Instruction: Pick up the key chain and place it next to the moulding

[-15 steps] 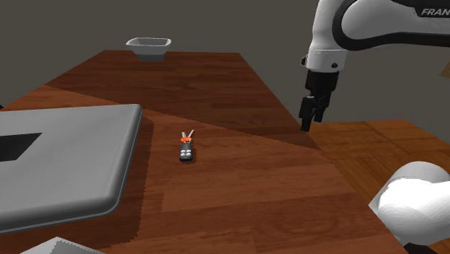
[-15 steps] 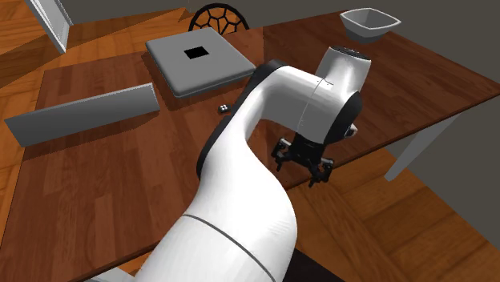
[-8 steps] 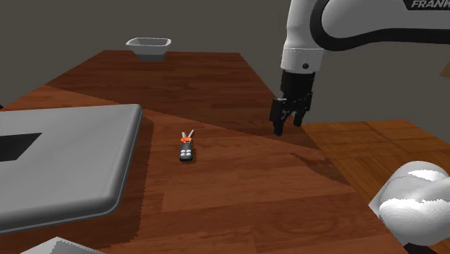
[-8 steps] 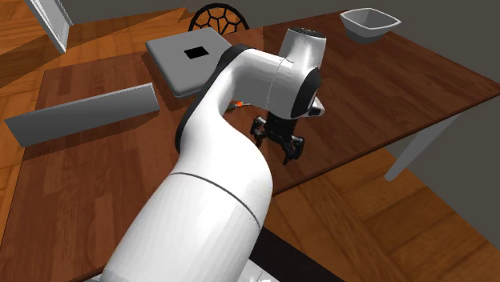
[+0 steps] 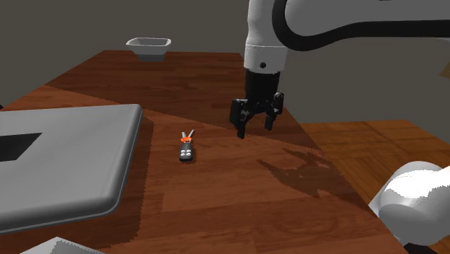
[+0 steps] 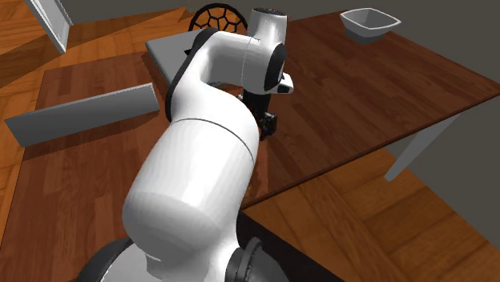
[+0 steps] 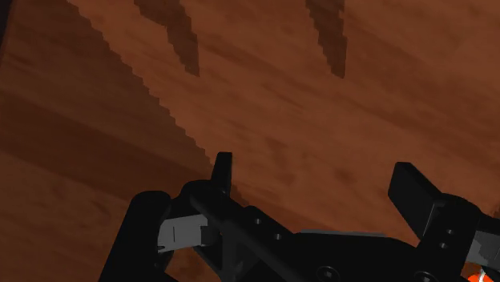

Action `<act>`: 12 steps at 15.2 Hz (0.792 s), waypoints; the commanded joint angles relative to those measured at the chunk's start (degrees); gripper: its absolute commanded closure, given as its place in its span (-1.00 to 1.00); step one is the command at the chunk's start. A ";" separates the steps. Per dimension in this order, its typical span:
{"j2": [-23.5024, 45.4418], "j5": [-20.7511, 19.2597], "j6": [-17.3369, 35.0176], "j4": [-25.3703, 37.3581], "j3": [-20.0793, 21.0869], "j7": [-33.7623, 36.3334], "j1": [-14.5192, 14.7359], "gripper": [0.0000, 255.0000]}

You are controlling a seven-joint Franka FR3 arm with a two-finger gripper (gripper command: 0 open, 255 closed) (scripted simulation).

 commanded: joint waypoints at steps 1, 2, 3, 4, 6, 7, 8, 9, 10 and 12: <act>4.18 -0.57 1.46 3.66 2.78 4.58 -0.55 -1.00; 6.04 -1.02 1.96 5.44 4.11 6.85 -0.74 -1.00; 8.00 -1.62 2.42 7.31 5.42 9.18 -0.89 -1.00; 10.05 -2.37 2.84 9.26 6.75 11.55 -1.06 -1.00; 14.48 -4.39 3.51 13.46 9.33 16.47 -1.21 -1.00; 16.87 -5.68 3.73 15.71 10.58 19.01 -1.18 -1.00; 19.37 -7.15 3.86 18.07 11.79 21.61 -1.06 -1.00; 22.00 -8.81 3.89 20.56 12.91 24.26 -0.77 -1.00; 24.76 -10.66 3.78 23.18 13.91 26.95 -0.29 -1.00; 30.59 -14.80 3.12 28.91 15.49 32.31 1.31 -1.00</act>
